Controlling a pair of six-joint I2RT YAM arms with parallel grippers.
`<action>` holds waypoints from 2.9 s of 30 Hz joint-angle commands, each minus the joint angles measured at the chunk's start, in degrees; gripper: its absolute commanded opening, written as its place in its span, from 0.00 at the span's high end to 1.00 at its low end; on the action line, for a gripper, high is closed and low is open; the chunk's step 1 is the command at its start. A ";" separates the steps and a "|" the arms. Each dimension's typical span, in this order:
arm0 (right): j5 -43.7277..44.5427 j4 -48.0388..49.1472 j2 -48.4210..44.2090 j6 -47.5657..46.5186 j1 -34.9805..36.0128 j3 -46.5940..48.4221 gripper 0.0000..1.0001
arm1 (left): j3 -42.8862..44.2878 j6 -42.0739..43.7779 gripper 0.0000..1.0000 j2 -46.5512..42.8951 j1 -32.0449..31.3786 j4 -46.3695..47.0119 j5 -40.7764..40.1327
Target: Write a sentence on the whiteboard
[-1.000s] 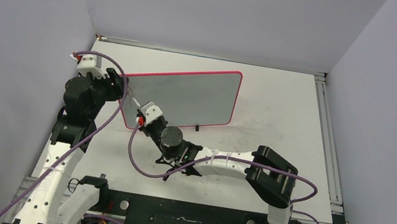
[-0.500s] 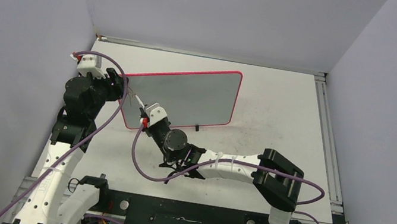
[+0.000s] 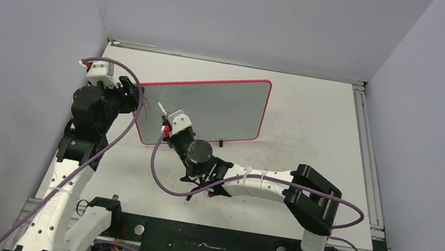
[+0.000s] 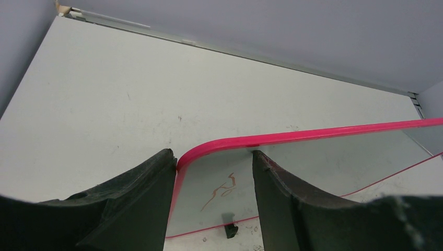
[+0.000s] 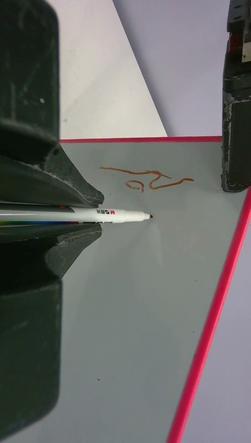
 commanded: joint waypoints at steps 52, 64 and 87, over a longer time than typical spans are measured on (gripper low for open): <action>-1.57 -3.99 2.69 3.22 -0.41 3.29 0.95 | 0.30 0.31 0.47 -0.67 -0.47 0.83 0.01; -2.75 -3.52 1.80 2.42 0.54 2.70 0.95 | 0.31 0.31 0.47 -0.59 -0.55 0.85 0.08; 7.69 -27.68 -36.04 8.56 -1.40 -14.79 0.95 | 10.78 15.73 0.23 -3.47 -4.68 -8.97 -0.15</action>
